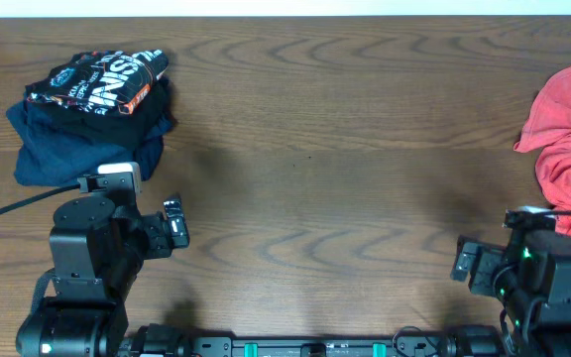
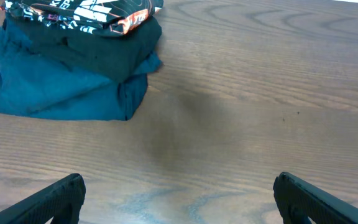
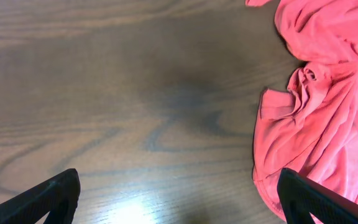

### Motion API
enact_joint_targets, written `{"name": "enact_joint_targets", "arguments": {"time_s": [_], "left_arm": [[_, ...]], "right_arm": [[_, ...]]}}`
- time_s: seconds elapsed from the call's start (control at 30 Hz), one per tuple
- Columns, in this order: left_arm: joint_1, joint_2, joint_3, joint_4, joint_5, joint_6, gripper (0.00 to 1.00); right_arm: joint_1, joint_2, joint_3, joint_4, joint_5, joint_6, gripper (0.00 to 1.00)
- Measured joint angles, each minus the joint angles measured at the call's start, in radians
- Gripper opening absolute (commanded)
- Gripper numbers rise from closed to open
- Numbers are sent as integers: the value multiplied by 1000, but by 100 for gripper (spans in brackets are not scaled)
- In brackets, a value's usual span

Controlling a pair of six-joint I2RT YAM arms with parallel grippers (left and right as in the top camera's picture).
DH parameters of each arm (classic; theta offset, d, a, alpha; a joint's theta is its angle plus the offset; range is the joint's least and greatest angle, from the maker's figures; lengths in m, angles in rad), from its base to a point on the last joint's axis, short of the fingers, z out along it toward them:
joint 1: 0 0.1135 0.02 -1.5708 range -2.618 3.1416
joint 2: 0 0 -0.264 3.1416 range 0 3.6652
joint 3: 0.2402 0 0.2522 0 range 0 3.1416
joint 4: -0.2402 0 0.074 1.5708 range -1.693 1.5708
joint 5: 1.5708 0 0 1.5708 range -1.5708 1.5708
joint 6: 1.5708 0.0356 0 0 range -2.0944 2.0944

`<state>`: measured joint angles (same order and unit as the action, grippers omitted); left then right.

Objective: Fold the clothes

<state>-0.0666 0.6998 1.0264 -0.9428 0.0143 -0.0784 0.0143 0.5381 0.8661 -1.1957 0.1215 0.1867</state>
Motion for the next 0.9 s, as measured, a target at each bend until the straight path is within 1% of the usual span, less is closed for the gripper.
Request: {"name": "enact_joint_targets", "arguments": {"time_s": [0.1, 0.2, 0.43, 0.47, 0.5, 0.57, 0.67, 0.77, 0.8, 0.9], "left_arm": [[0, 0, 0, 0, 0, 0, 98], [0, 0, 0, 0, -2, 0, 98], [0, 0, -2, 0, -4, 0, 98], [0, 0, -2, 0, -4, 0, 98], [0, 0, -3, 0, -4, 0, 98], [0, 1, -3, 0, -4, 0, 98], [0, 0, -3, 0, -4, 0, 98], [0, 0, -3, 0, -3, 0, 98], [0, 1, -3, 0, -4, 0, 98], [0, 1, -3, 0, -4, 0, 98]], "right_arm": [[0, -50, -16, 48, 0, 0, 99], [-5, -129, -81, 179, -1, -9, 99], [-13, -366, -411, 584, -24, -21, 99], [-13, -400, -482, 681, -37, -23, 99], [-13, -414, -510, 706, -40, -23, 99], [-13, -459, -611, 850, -55, -24, 99], [-13, -510, -723, 1015, -65, -26, 99], [-14, -523, -804, 1154, -73, -43, 99], [-14, -525, -823, 1172, -76, -51, 99], [-14, -526, -857, 1131, -88, -95, 99]]}}
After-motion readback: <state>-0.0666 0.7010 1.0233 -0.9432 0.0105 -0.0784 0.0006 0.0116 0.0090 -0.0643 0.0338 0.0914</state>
